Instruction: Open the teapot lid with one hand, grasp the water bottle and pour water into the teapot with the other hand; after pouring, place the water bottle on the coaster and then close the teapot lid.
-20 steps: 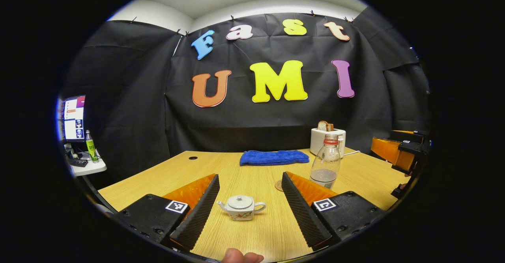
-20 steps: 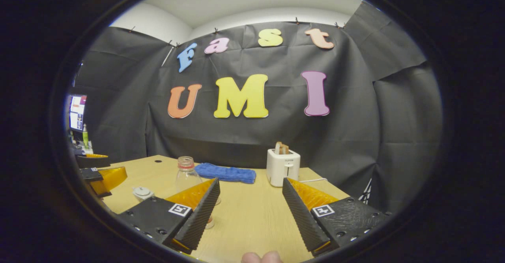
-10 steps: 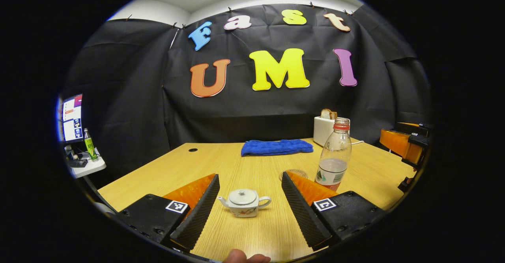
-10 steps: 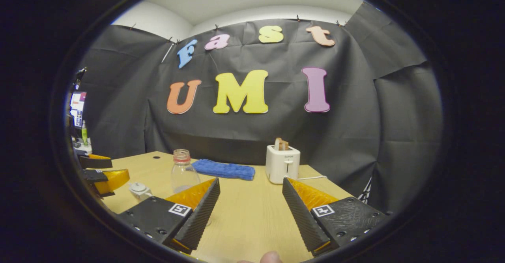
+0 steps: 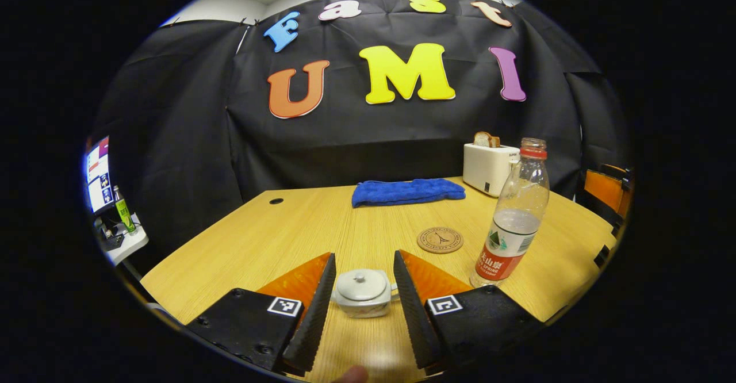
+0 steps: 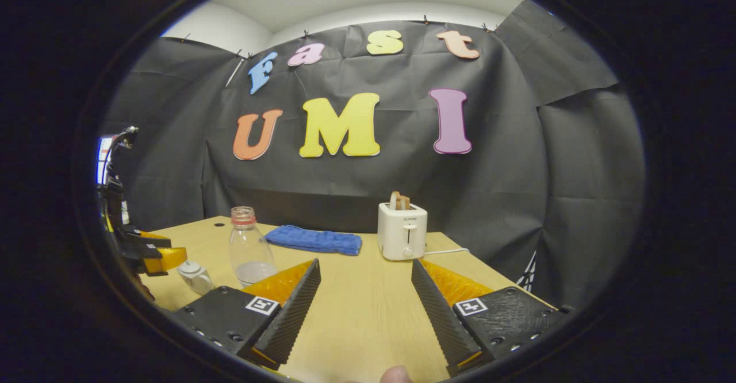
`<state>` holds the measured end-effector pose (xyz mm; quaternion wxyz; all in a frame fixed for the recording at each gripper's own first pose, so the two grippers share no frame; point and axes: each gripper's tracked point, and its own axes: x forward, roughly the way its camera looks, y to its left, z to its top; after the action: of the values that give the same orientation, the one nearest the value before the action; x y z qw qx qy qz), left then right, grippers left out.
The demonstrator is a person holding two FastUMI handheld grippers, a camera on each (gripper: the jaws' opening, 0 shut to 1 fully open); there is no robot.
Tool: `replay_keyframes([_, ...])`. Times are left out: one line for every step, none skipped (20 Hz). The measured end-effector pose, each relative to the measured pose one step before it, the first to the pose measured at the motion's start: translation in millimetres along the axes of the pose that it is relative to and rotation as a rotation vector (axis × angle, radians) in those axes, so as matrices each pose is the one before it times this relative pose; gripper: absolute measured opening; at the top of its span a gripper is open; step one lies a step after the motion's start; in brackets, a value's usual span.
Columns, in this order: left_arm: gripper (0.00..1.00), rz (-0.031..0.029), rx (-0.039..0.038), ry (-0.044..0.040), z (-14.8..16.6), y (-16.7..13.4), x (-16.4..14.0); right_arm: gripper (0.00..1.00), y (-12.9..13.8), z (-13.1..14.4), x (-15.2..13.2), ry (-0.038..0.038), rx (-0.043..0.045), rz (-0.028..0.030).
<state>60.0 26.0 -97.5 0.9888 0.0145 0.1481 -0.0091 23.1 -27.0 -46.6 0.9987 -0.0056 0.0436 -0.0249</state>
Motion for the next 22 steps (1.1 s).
replay_keyframes([0.61, 0.00080, -0.00132, 0.01626, -2.40, 1.29, 3.48, 0.95, -0.92, -0.90, 1.20, 0.00342, -0.00036, -0.00188])
replay_keyframes([0.60, 0.00022, 0.00140, 0.01492, -2.28, 0.86, 2.46, 0.97, -0.90, -1.47, 0.72, 0.00326, -0.00111, -0.00161])
replay_keyframes([0.57, -0.00450, 0.00167, 0.01185, -3.05, -0.15, 1.22, 0.97, -0.60, -0.87, 0.57, 0.00351, -0.00138, -0.00048])
replay_keyframes([0.55, -0.00118, 0.00289, 0.01287, -3.05, 0.22, 2.22, 0.97, 0.63, -1.86, 0.53, 0.00340, -0.00140, 0.00032])
replay_keyframes([0.51, -0.00315, 0.00354, 0.01092, -2.62, -0.97, 2.96, 0.97, 0.51, -0.77, 0.82, 0.00289, -0.00139, 0.00145])
replay_keyframes([0.54, -0.00229, 0.00135, 0.00834, -1.54, -1.22, 1.11, 0.97, 0.40, -1.70, 0.87, 0.00266, -0.00162, 0.00178])
replay_keyframes([0.45, 0.00027, 0.00236, 0.01036, -2.94, -0.04, 2.16, 0.97, 0.38, -1.03, 0.06, 0.00274, -0.00287, 0.00202])
replay_keyframes([0.42, 0.00157, 0.00305, 0.01240, -3.84, 1.15, 2.26, 0.97, 0.69, -1.28, 1.04, 0.00152, -0.00356, 0.00263])
replay_keyframes([0.36, 0.00220, 0.00250, 0.00677, -2.32, -0.25, 1.43, 0.97, 0.94, -0.21, 0.70, 0.00030, -0.00454, 0.00633])
replay_keyframes([0.34, -0.00509, 0.00610, -0.01229, 1.75, -1.47, 0.95, 0.95, 2.61, -1.14, -0.99, -0.00149, -0.00470, 0.01188])
replay_keyframes([0.32, -0.00234, 0.00008, 0.00452, -0.65, -1.03, -0.46, 0.97, 4.73, 0.29, -0.12, -0.00225, 0.00017, 0.02165])
replay_keyframes([0.30, -0.00200, 0.00069, -0.00550, 1.78, 0.28, 0.53, 0.95, 5.03, -0.75, 0.38, 0.00170, 0.00399, 0.02261])
replay_keyframes([0.26, 0.00691, 0.00253, -0.00146, 0.47, 2.03, -0.22, 0.95, 4.95, -1.37, -0.20, 0.00328, 0.00205, 0.02219])
replay_keyframes([0.20, 0.00222, 0.00236, 0.00055, -1.20, 0.84, 1.20, 0.95, 4.76, -1.47, -0.13, 0.00309, -0.00228, 0.01746])
replay_keyframes([0.13, -0.00421, 0.00781, -0.00166, 0.17, -0.44, 0.17, 0.98, 3.66, -0.38, 0.67, 0.00240, -0.00471, 0.01416])
replay_keyframes([0.11, -0.00520, 0.00210, -0.00326, 0.39, -0.62, -0.17, 0.97, 3.83, -1.65, 0.29, 0.00333, -0.00333, 0.01408])
replay_keyframes([0.08, -0.00580, -0.00282, -0.00208, 0.94, 0.03, 0.20, 0.98, 3.75, -1.64, 0.19, 0.00521, -0.00045, 0.01622])
replay_keyframes([0.07, -0.00533, -0.00853, -0.00213, 0.29, 0.95, -0.97, 0.95, 6.14, -2.34, 0.08, 0.00477, 0.00377, 0.02256])
replay_keyframes([0.06, -0.00392, -0.01152, -0.00673, 1.51, 1.00, 0.06, 0.95, 6.61, -1.93, 0.24, 0.00680, 0.00469, 0.02607])
replay_keyframes([0.04, -0.00277, -0.01745, -0.00920, 2.08, 0.56, -1.63, 0.95, 6.23, -3.54, 1.18, 0.00987, 0.00181, 0.02353])
replay_keyframes([0.04, -0.00147, -0.01471, -0.01355, 5.11, 0.89, -0.86, 0.95, 5.64, -2.65, 0.57, 0.00825, 0.00071, 0.01965])
replay_keyframes([0.04, -0.00257, -0.01043, -0.01756, 6.35, 1.21, -2.26, 0.95, 5.74, -2.33, 0.33, 0.00593, 0.00030, 0.01893])
